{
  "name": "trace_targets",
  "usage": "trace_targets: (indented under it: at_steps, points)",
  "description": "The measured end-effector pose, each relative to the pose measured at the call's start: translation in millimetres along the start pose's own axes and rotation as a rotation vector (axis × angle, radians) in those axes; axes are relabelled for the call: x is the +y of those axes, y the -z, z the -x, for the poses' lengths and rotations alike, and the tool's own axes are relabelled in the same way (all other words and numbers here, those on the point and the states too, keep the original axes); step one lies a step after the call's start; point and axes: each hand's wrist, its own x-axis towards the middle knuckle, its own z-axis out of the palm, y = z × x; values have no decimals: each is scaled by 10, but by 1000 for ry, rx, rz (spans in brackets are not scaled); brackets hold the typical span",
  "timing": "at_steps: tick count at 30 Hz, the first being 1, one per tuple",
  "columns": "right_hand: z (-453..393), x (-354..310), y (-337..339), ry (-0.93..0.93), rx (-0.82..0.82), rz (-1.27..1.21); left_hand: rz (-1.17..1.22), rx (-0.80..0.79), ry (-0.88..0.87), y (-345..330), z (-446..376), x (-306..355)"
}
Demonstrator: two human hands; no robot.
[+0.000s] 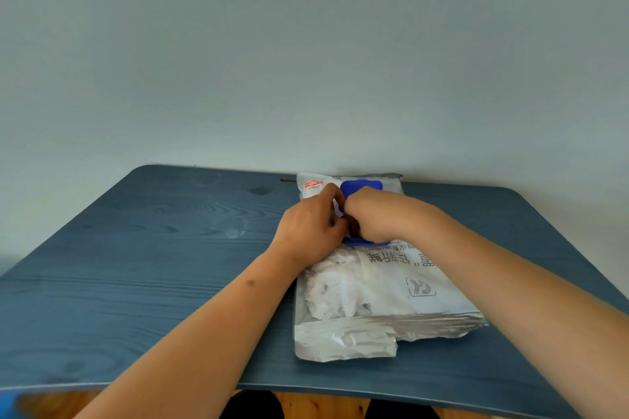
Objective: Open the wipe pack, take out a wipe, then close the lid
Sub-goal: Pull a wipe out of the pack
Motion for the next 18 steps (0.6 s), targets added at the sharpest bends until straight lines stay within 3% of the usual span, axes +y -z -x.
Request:
trace_targets:
  at_steps: [6, 11, 18]
  points:
    - [-2, 37, 63, 40, -67, -43, -5, -17, -12, 12, 7, -2]
    - [71, 152, 140, 132, -111, -235, -7, -34, -18, 29, 17, -1]
    - [167, 401, 203, 101, 155, -402, 49, -15, -42, 56, 16, -18]
